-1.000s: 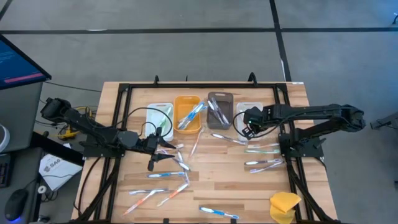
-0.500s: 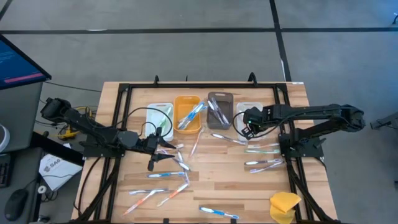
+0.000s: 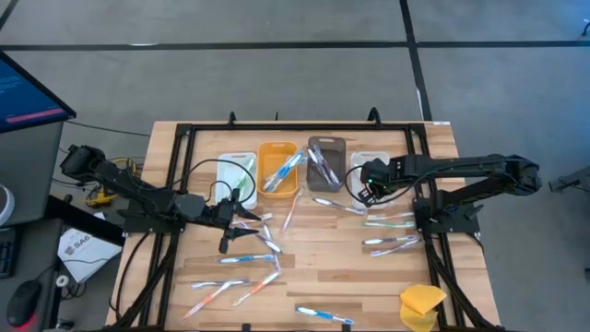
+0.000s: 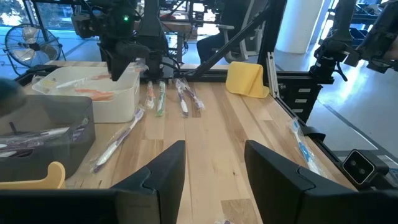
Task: Pick & Place Toothbrushes
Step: Put the orange toothbrush into the right white bin
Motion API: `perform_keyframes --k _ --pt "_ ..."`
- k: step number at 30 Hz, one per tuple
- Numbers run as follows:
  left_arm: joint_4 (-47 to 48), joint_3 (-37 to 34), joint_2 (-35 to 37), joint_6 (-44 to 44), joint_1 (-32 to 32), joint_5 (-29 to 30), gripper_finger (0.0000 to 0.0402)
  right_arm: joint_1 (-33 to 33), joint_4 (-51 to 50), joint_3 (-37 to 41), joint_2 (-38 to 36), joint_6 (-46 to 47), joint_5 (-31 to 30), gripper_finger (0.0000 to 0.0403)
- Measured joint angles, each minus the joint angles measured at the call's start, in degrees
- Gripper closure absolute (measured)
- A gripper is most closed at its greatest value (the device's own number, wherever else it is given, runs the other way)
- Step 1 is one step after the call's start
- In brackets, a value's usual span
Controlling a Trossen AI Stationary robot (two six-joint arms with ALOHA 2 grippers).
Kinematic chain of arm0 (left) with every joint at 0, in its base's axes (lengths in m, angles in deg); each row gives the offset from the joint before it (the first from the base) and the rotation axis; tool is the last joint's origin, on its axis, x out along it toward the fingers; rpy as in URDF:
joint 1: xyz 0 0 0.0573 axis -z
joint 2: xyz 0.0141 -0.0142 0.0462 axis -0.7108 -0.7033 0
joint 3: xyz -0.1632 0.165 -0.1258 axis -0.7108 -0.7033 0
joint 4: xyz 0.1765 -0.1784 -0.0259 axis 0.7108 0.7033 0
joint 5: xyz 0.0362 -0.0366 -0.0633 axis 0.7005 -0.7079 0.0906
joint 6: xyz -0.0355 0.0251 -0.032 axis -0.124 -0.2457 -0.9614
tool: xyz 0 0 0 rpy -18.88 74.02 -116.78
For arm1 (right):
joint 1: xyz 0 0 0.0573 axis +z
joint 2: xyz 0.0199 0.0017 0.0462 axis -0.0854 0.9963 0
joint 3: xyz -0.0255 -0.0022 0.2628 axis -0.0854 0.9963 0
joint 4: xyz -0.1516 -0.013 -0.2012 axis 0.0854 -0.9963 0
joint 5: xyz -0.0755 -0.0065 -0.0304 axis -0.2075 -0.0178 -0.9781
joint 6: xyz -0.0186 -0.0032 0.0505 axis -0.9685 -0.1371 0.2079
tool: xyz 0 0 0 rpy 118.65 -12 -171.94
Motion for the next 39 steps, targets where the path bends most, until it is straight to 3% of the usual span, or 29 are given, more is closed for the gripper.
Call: perform_keyframes --k 39 --pt "0.02 0.0 0.0 0.01 0.0 0.01 0.0241 0.02 0.24 -0.04 0.0 0.49 -1.02 0.0344"
